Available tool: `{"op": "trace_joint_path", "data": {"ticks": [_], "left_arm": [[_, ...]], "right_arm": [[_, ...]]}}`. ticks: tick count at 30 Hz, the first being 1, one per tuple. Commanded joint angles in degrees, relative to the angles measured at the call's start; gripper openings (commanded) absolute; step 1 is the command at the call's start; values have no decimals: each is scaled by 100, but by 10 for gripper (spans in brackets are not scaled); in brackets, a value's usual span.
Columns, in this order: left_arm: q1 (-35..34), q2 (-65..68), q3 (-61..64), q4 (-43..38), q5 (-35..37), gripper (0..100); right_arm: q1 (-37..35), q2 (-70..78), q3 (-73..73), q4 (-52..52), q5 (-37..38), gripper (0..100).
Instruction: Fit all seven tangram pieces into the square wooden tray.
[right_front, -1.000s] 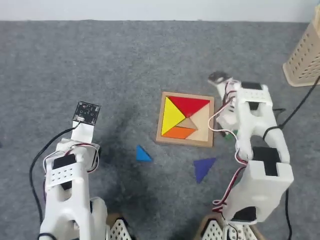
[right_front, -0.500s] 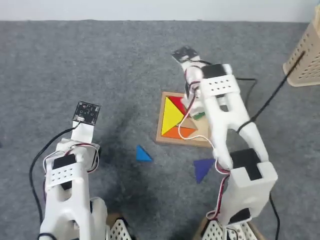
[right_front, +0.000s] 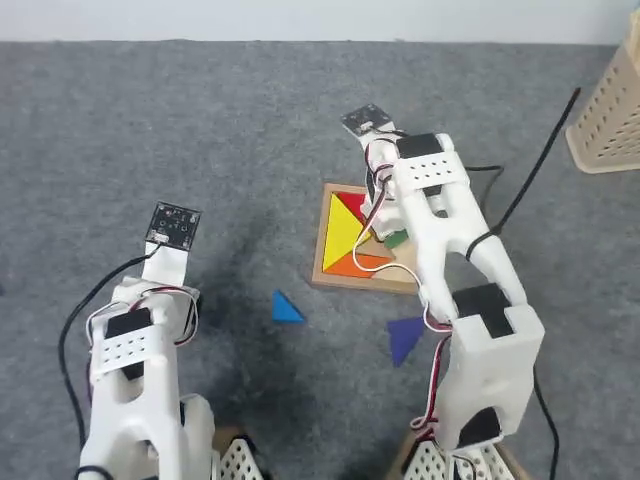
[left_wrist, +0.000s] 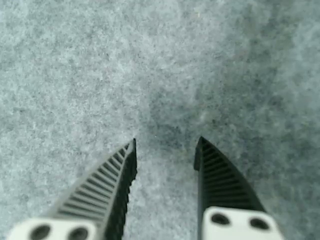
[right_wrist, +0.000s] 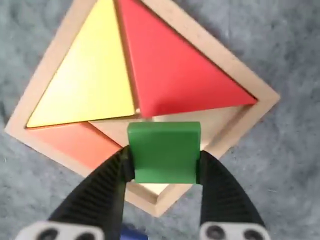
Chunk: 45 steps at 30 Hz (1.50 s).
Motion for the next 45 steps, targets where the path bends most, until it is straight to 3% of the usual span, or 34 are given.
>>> {"op": "trace_joint_path", "data": {"ticks": [1, 12, 14, 18, 20, 30, 38, 45], "left_arm": [[18, -167, -31, -114, 88, 174], [18, -167, -31, -114, 88, 174], [18, -167, -31, -114, 88, 174], [18, -167, -31, -114, 88, 174], [18, -167, -31, -114, 88, 174], [18, -167, -31, -114, 88, 174], [18, -167, -31, -114, 88, 174], [18, -167, -31, -114, 88, 174]], "right_arm": [[-66, -145, -316, -57, 53, 202], [-31, -154, -316, 40, 53, 225], [40, -127, -316, -13, 53, 182], [312, -110, -308, -154, 9, 0], [409, -101, -273, -136, 9, 33], [374, 690, -158, -426, 9, 6], [-22, 769, -316, -435, 9, 6], [-101, -92, -905, 479, -352, 9]]}}
